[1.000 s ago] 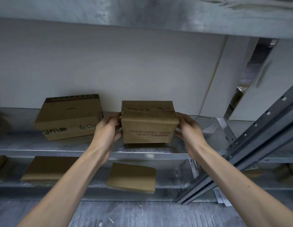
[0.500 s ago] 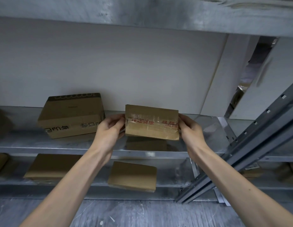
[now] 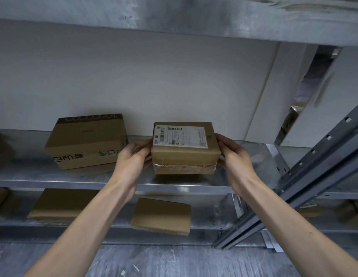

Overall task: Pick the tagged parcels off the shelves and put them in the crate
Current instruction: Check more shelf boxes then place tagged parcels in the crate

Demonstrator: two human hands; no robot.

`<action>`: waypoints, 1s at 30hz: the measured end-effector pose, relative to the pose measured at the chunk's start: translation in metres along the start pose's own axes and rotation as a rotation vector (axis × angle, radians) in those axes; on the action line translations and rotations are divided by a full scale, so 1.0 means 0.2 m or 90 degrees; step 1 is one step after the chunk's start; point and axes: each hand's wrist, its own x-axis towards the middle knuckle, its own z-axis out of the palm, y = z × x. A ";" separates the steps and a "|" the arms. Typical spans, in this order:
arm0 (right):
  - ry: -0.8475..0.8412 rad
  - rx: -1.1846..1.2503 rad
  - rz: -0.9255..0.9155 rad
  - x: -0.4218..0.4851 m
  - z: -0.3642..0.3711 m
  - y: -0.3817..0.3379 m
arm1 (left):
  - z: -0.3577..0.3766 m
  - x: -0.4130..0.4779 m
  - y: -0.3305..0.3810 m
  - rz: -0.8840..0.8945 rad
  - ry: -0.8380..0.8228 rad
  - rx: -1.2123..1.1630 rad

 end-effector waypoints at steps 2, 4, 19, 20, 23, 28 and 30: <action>-0.004 0.012 -0.014 0.00 0.00 0.01 | 0.00 0.00 0.01 -0.001 0.009 0.004; 0.003 0.014 -0.029 -0.01 0.00 0.01 | 0.00 0.00 0.01 -0.003 0.006 0.008; -0.006 -0.064 -0.091 0.05 0.00 0.02 | 0.02 0.06 -0.01 0.044 0.004 0.087; -0.010 -0.064 -0.096 0.05 0.00 0.02 | 0.03 0.06 0.00 0.049 0.008 0.089; -0.006 -0.044 -0.105 0.06 -0.01 0.02 | 0.04 0.06 0.00 0.063 0.016 0.091; 0.017 -0.039 -0.091 0.07 -0.04 0.07 | 0.07 0.07 -0.07 0.063 0.014 0.067; 0.024 -0.042 -0.085 0.07 -0.04 0.09 | 0.09 0.07 -0.09 0.055 0.010 0.071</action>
